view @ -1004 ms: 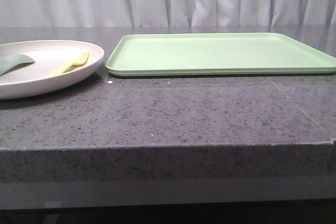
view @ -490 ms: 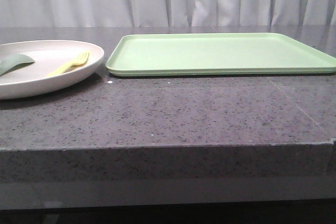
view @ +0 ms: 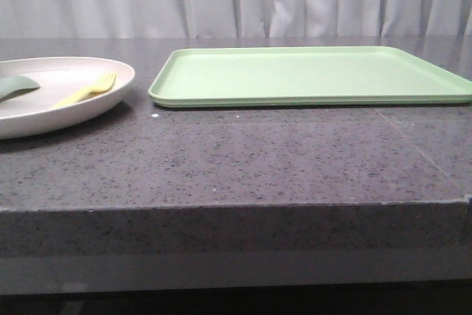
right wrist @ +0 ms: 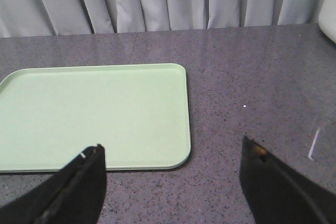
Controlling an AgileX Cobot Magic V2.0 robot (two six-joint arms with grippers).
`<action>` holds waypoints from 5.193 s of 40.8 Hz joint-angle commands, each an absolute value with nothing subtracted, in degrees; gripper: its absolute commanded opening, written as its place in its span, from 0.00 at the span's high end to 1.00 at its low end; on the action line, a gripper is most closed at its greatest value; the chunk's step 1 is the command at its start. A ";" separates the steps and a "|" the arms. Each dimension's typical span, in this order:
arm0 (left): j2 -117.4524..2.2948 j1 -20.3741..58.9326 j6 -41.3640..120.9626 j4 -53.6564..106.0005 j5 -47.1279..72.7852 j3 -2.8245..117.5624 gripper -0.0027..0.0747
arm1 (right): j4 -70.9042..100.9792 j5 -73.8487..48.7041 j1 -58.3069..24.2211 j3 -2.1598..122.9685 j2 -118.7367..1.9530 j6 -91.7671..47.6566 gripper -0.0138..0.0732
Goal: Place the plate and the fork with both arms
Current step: 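Move the left gripper to the cream plate rim and grip it, then lift the plate with the left gripper and carry it over the tray, then lower the plate onto the tray and open the left gripper, then withdraw the left gripper and move the right gripper above the plate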
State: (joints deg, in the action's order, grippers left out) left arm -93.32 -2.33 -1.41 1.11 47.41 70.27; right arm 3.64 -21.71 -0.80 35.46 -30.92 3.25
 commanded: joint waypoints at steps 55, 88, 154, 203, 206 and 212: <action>-95.62 4.22 11.42 43.77 44.45 87.21 0.99 | 3.81 -17.05 -0.42 37.59 -31.34 2.54 0.21; -113.22 21.07 -0.44 41.18 30.60 100.97 0.99 | 3.81 -17.16 -1.54 37.59 -31.34 2.54 0.21; -95.89 18.13 0.00 13.48 38.43 97.70 0.99 | 3.81 -17.16 -1.54 37.47 -31.34 2.54 0.21; -22.60 8.14 -1.85 1.96 17.17 31.19 0.99 | 3.81 -18.42 -1.54 37.66 -33.38 2.54 0.21; -20.82 8.14 -1.85 1.96 18.11 30.67 0.99 | 3.81 -19.26 -1.54 38.53 -35.62 2.54 0.21; -19.99 8.14 -1.85 1.96 18.61 30.35 0.99 | 3.85 -20.67 -3.55 42.71 -43.38 2.54 0.21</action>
